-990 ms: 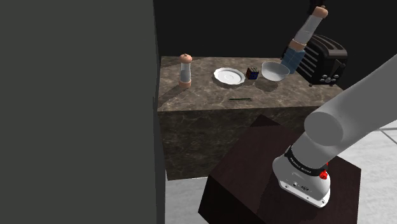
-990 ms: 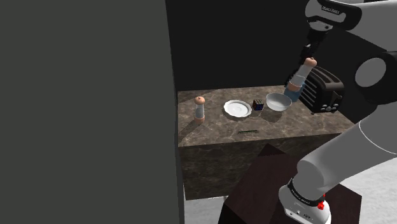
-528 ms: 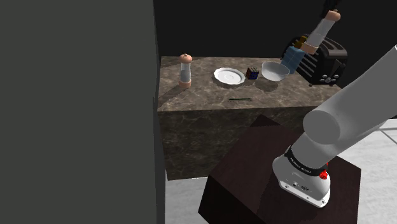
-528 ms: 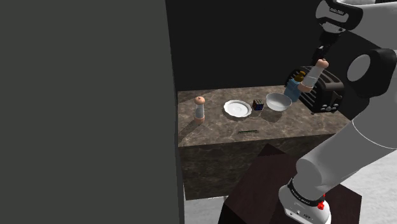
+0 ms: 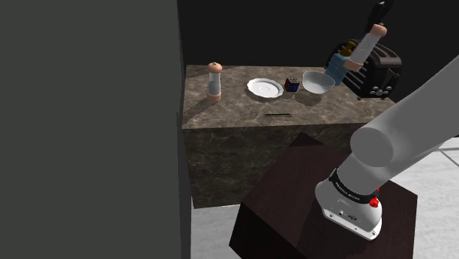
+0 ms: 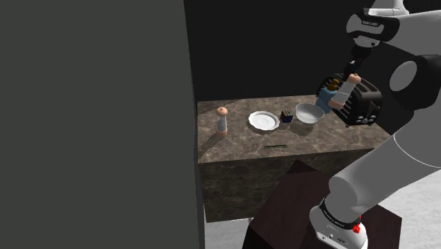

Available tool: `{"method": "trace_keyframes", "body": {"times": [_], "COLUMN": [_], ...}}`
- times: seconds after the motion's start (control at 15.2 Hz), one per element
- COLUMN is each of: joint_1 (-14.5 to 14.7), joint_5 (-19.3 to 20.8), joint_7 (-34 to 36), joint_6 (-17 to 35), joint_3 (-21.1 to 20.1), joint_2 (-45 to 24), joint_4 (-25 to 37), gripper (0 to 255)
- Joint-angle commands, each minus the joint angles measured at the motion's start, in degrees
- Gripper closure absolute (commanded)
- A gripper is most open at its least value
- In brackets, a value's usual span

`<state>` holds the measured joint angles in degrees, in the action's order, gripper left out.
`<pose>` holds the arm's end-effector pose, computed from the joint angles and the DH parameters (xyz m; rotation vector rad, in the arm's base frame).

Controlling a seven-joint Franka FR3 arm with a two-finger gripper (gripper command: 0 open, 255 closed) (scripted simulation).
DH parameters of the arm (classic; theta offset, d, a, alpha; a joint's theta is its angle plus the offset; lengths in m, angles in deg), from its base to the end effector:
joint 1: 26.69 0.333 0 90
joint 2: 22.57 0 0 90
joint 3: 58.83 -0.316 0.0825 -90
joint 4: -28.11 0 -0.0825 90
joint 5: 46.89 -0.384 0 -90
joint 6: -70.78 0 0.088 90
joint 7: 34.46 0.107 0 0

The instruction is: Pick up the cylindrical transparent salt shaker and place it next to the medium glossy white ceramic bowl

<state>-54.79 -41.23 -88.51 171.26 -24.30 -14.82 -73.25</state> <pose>0.2213 -0.4873 0.6061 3.0407 -0.2069 0.0498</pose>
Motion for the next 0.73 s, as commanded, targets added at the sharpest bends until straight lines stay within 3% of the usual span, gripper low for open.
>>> {"method": "trace_keyframes", "body": {"times": [0.0, 0.66], "joint_1": [-0.02, -0.26], "joint_5": [0.26, 0.67], "joint_7": [0.27, 0.67], "joint_6": [1.58, 9.29], "joint_3": [-0.07, 0.2], "joint_2": [0.42, 0.74], "joint_4": [-1.9, -9.89], "gripper": [255, 255]}}
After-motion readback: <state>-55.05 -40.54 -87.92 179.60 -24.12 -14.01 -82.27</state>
